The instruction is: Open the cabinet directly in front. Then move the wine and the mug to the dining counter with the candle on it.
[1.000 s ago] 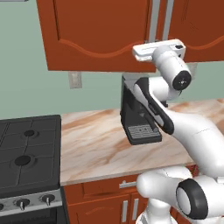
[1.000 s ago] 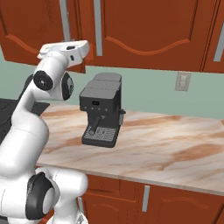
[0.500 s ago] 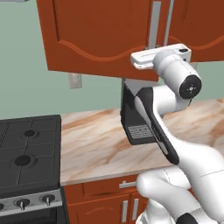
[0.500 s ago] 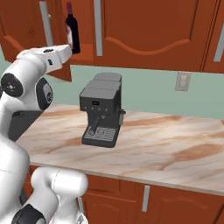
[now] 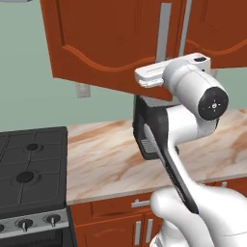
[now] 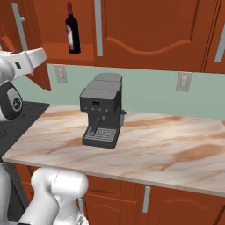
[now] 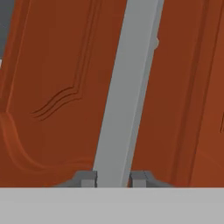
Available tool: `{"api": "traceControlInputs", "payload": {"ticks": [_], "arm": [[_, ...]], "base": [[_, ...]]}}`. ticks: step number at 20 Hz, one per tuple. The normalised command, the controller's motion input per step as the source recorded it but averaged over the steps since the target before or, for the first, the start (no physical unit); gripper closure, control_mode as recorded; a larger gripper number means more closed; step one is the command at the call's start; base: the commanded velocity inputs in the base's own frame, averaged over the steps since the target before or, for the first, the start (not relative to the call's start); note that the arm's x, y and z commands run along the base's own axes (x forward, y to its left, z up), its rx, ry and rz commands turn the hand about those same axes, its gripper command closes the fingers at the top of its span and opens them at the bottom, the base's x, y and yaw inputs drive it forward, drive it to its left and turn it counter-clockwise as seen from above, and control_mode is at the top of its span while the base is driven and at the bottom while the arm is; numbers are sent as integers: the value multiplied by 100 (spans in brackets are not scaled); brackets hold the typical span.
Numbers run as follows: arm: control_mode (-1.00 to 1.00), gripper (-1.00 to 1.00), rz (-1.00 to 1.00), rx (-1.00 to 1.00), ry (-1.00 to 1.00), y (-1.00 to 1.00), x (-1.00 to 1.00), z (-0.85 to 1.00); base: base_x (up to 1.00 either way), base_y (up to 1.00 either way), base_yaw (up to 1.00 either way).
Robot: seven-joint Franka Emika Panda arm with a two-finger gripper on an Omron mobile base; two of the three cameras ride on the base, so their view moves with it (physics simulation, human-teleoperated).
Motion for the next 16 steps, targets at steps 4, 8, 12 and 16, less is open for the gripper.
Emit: {"api": "traceControlInputs", "payload": {"ticks": [4,8,12,16], "arm": [[-100,100,0,-4,10,40,-45,0],[-100,100,0,-1,5,15,-2,0],[-100,-100,0,0,0,3,0,0],[-100,-100,0,0,0,1,-7,0]], "base": [[0,0,0],[0,0,0],[0,0,0],[0,0,0]]}}
